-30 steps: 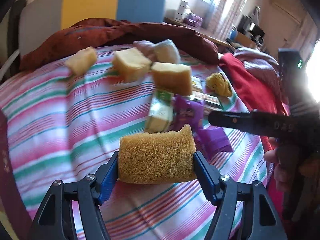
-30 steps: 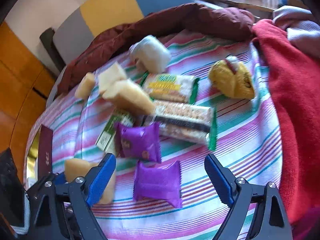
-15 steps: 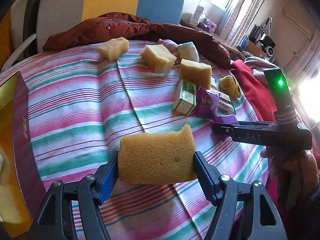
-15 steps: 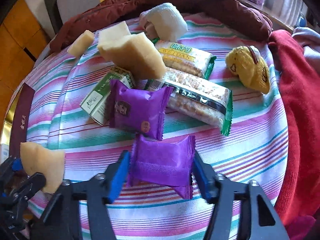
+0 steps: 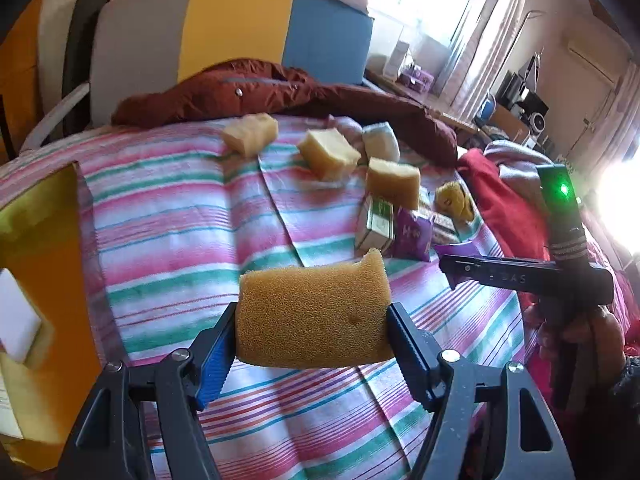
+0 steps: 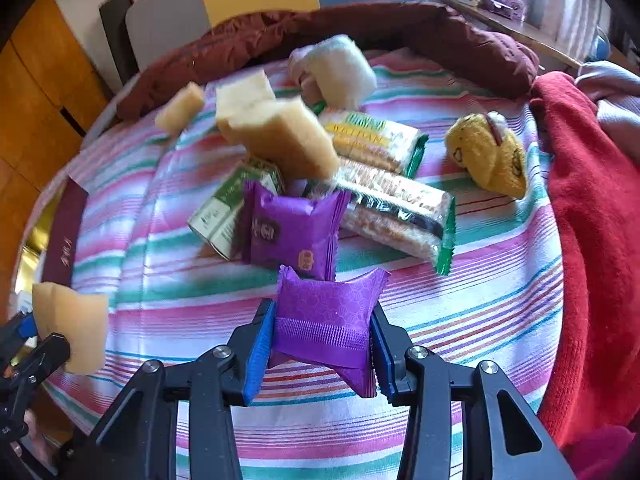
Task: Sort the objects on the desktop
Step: 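Grasp the yellow sponge with the left tool while the right tool grasps a purple snack, then carry the sponge and purple snack to the gold tray, release the snack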
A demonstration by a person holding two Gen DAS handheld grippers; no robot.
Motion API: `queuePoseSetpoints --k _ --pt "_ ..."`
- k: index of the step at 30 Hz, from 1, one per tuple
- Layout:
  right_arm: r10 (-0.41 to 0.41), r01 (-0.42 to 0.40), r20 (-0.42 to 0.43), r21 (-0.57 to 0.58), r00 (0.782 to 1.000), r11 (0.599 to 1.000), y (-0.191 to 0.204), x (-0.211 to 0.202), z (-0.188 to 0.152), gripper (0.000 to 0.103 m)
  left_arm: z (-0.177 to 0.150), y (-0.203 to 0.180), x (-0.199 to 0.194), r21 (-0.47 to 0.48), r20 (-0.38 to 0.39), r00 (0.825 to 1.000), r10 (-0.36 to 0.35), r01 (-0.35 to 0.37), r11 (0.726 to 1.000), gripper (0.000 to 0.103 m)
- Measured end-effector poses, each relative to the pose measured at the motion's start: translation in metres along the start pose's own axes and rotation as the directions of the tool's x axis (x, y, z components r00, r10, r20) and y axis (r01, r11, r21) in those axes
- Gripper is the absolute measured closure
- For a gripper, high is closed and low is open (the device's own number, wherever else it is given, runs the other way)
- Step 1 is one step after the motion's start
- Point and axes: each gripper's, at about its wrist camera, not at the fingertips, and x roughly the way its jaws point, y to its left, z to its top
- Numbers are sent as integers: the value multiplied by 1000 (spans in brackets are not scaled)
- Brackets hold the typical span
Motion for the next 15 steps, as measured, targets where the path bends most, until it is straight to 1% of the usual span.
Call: queuePoseSetpoints --k 4,7,9,12,15 --pt "58 -58 44 -2 997 998 12 -17 1 58 2 15 -21 -33 45 999 17 -15 999 30" --pt "104 -100 66 -60 992 993 37 -28 6 58 3 32 -38 -73 82 996 44 -38 997 30" --pt "135 -125 75 -118 988 985 62 -35 9 58 5 46 -51 -92 112 990 82 -71 993 30" --pt "199 -179 81 -205 977 962 106 -43 12 58 6 68 -66 -132 142 981 131 -112 985 30" --pt "275 -244 71 -287 959 926 155 -44 18 58 7 98 -81 -193 166 966 196 -164 968 30"
